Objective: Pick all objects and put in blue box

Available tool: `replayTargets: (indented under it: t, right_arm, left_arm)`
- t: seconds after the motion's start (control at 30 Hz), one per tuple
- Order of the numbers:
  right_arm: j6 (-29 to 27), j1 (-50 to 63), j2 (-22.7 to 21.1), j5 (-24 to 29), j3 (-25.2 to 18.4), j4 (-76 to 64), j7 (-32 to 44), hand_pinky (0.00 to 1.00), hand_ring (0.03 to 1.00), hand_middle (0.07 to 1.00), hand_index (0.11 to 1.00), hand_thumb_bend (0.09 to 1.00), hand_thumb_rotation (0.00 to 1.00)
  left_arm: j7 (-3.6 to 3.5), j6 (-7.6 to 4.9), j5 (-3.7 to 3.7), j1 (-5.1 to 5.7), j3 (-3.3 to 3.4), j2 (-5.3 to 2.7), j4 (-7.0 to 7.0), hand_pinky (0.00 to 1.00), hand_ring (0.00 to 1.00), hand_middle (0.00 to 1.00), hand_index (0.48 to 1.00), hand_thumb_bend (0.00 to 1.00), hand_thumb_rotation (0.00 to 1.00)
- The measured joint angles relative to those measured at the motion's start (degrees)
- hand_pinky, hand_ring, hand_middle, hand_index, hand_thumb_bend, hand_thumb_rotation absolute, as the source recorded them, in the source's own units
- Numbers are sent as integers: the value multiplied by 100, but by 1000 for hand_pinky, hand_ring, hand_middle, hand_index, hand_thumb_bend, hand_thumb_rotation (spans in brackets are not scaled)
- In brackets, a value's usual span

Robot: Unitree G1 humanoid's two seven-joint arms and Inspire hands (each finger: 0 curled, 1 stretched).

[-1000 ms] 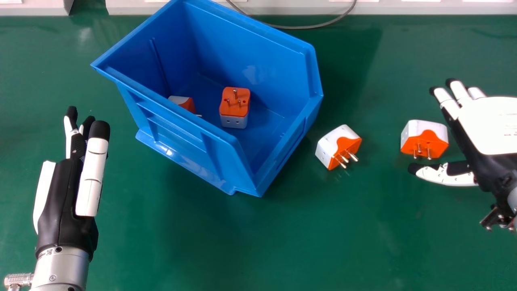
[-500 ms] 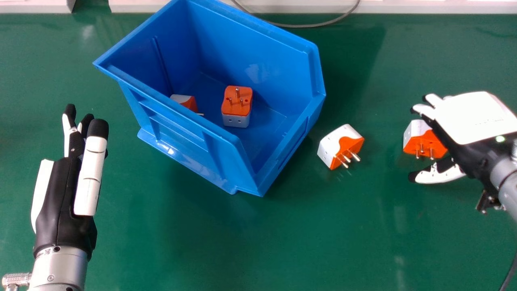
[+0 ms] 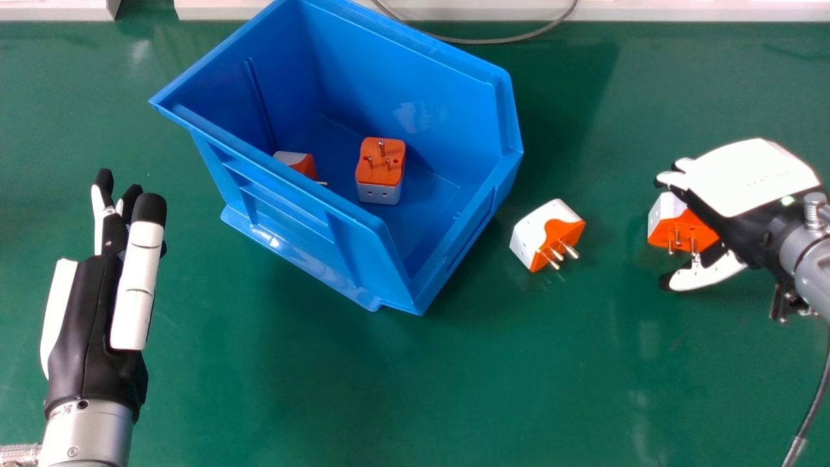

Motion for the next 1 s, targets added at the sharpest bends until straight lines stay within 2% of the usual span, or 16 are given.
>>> replayTargets:
  t: [0.23,0.43,0.63,0.77,0.87,0.97,1.0]
  right_arm:
    - [-21,-233,13,7,74,391,-162,812,906,932,888,421,555]
    - [-18,-294,63,7,161,601,-335,802,900,926,881,413,516]
    - [-17,-374,86,20,232,749,-385,788,891,911,868,397,475]
    - [-70,-472,152,27,293,1007,-526,713,807,819,769,400,377]
    - [-119,-524,186,95,320,1134,-561,698,789,800,747,402,355]
    - [-121,-608,244,193,342,1290,-665,577,658,666,602,457,182]
    - [-120,-628,257,195,350,1313,-706,577,658,666,602,457,182]
  left_arm:
    - [-74,-1,-41,49,46,30,-6,936,988,1000,986,734,993]
    - [-81,-4,-43,102,118,64,-20,936,987,1000,985,737,992]
    - [-85,-6,-43,154,121,98,-86,937,987,1000,986,738,992]
    - [-88,-5,-48,201,125,105,-157,938,988,1000,986,737,992]
    - [-87,-5,-55,204,129,110,-179,938,988,1000,986,737,993]
    - [-89,-5,-65,214,129,112,-187,939,988,1000,987,740,992]
    - [-89,-5,-65,214,129,113,-189,939,988,1000,987,740,992]
